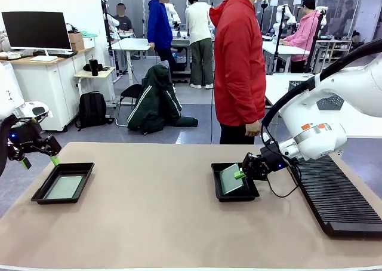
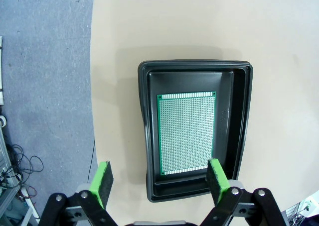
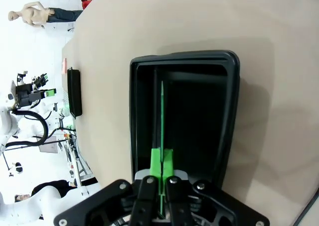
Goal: Inspect and transfer BCBs to ESD trays.
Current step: Pick up the Blank PCB from the PCB Rack and place it in the right ESD tray.
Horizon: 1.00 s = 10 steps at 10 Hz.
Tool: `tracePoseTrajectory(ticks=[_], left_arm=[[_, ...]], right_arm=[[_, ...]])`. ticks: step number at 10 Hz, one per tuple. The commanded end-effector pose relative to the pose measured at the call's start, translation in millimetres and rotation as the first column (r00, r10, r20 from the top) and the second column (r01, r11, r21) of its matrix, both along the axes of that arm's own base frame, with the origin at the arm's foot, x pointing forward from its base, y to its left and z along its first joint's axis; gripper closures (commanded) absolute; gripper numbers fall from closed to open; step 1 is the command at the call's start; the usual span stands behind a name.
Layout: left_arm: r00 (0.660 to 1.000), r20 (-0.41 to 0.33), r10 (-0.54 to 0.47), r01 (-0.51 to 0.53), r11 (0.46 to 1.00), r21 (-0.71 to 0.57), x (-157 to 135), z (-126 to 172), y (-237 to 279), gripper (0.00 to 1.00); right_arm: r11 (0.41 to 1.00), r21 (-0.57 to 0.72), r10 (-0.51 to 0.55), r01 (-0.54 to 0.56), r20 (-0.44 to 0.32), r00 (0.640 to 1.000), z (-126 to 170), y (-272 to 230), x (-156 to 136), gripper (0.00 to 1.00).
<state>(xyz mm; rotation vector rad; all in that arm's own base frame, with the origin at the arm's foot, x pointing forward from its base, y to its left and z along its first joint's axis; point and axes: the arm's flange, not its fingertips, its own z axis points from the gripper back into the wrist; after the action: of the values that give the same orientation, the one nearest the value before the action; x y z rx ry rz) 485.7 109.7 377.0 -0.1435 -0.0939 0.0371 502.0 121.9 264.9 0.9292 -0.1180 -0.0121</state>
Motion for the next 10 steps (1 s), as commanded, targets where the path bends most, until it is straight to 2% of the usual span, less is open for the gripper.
tracePoseTrajectory(ticks=[1,6,7,10], left_arm=[[1.000,0.007,-0.001,0.001,1.000,-0.001,0.2,-2.3,0.9,0.00],[1.000,0.007,-0.001,0.001,1.000,-0.001,0.2,-2.3,0.9,0.00],[1.000,0.007,-0.001,0.001,1.000,-0.001,0.2,-2.3,0.9,0.00],[1.000,0.007,-0.001,0.001,1.000,-0.001,0.2,-2.3,0.9,0.00]], right_arm=[[1.000,-0.005,0.007,-0.007,0.002,1.000,-0.1,0.8,-0.8,0.98],[1.000,0.000,0.000,0.000,0.000,1.000,0.0,0.0,0.0,0.98],[1.000,-0.029,-0.012,0.011,-0.021,1.000,5.8,0.8,-1.7,0.98],[0.997,-0.076,-0.033,0.030,-0.040,0.999,15.9,4.2,-1.1,0.85]])
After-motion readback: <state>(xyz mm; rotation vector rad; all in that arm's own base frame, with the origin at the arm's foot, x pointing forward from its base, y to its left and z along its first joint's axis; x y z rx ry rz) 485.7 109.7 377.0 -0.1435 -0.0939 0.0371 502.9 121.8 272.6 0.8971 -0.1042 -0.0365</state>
